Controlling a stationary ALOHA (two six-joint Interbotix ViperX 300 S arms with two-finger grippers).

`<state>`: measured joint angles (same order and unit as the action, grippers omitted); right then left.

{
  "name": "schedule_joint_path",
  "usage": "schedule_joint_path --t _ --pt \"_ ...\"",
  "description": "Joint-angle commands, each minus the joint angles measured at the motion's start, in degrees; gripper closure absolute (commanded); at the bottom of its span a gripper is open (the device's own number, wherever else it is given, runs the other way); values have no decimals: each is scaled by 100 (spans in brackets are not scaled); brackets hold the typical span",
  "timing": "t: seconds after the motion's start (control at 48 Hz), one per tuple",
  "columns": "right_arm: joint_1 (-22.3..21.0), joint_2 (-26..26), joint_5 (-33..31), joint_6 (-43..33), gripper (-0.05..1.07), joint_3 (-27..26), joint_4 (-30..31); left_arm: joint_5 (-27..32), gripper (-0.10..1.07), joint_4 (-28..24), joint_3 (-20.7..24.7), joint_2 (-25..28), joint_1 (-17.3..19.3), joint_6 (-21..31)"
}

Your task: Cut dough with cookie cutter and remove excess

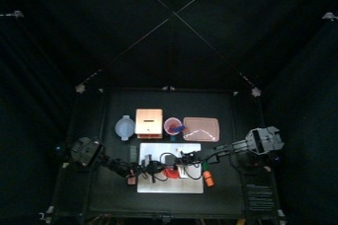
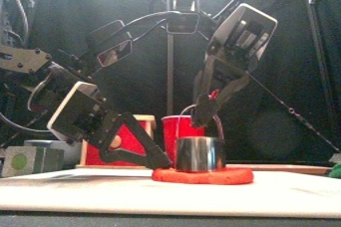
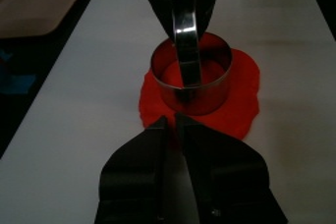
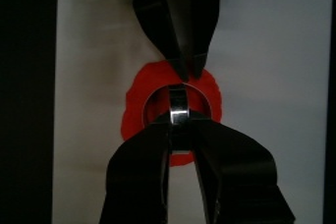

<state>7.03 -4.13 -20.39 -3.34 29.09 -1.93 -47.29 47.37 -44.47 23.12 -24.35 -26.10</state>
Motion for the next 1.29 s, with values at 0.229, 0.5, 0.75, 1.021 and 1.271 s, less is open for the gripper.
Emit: schedule_joint_path --t 0.229,0.5,0.75,1.021,1.271 --pt "-299 1468 0 18 48 650 97 70 39 114 35 -26 -35 -9" --pt "-791 2435 97 18 48 1898 272 123 39 149 -9 -176 -26 -44" --pt "-967 2320 624 18 47 2522 272 114 39 141 -18 -439 62 -70" --pt "-923 1978 668 9 38 2514 255 97 38 97 -79 -773 88 -141" --pt "-923 2162 659 9 16 2461 176 79 38 114 -299 -1037 97 -185"
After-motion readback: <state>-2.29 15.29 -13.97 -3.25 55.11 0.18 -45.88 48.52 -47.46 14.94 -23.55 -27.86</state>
